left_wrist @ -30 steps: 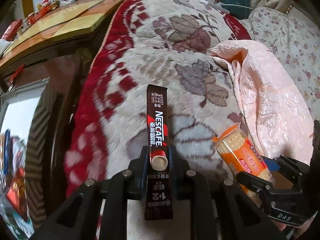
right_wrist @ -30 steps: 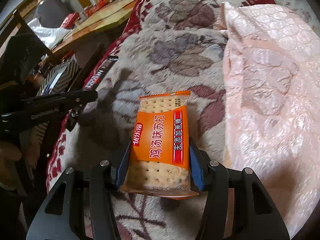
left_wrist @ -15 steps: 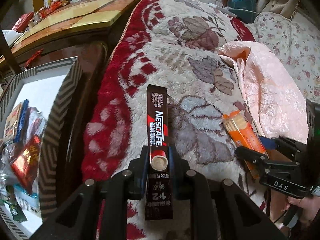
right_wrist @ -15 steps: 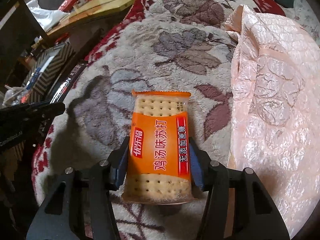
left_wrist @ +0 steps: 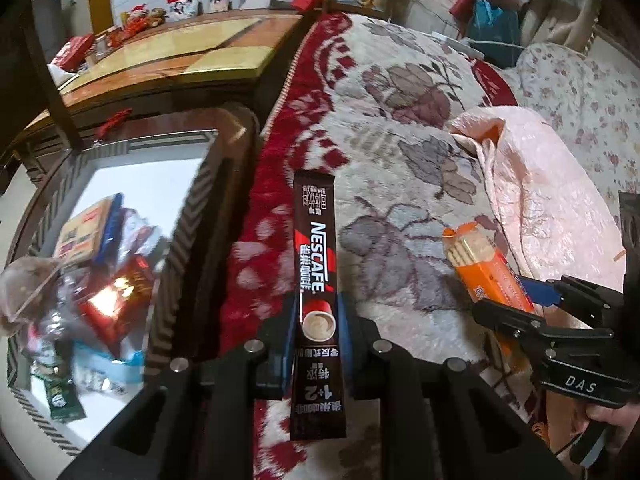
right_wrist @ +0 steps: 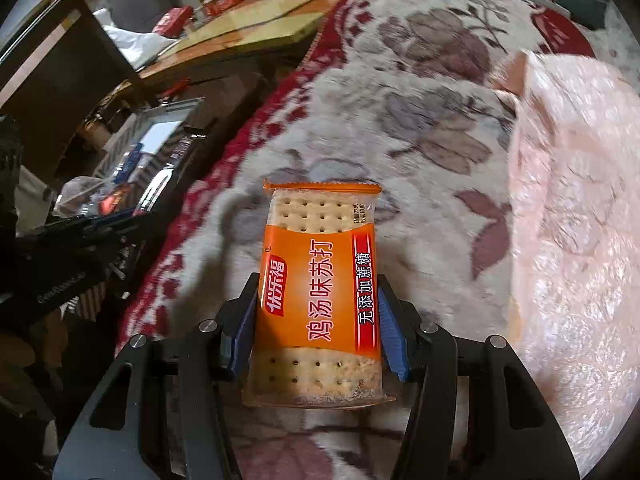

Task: Organize snacks
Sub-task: 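Carry the coffee stick and orange cracker pack over the white tray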

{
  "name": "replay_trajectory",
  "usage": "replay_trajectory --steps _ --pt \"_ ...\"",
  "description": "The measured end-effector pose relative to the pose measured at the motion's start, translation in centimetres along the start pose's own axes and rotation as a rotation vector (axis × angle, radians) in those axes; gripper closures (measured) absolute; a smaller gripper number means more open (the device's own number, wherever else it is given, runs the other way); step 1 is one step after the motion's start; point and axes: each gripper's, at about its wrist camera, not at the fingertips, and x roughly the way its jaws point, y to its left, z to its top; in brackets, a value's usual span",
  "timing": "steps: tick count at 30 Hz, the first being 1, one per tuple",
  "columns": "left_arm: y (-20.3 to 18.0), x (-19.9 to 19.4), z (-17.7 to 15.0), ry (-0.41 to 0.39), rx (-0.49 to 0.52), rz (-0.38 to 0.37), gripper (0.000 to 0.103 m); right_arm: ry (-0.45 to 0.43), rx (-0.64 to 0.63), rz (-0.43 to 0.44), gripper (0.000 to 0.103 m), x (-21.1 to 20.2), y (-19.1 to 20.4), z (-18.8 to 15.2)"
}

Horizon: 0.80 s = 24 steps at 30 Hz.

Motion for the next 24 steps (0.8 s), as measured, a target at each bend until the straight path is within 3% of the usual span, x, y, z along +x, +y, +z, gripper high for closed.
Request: replay_trajectory --steps 11,24 --pt "4.1 -3.2 -0.8 -0.061 -0.061 0.071 0.082 0.006 -0.099 0.051 0.050 0.4 5.7 1.3" --pt "12.0 -6.6 -2.6 -0.109 -0.203 0.181 0.082 0.021 -0.276 0.129 0.050 2.1 15.4 4.7"
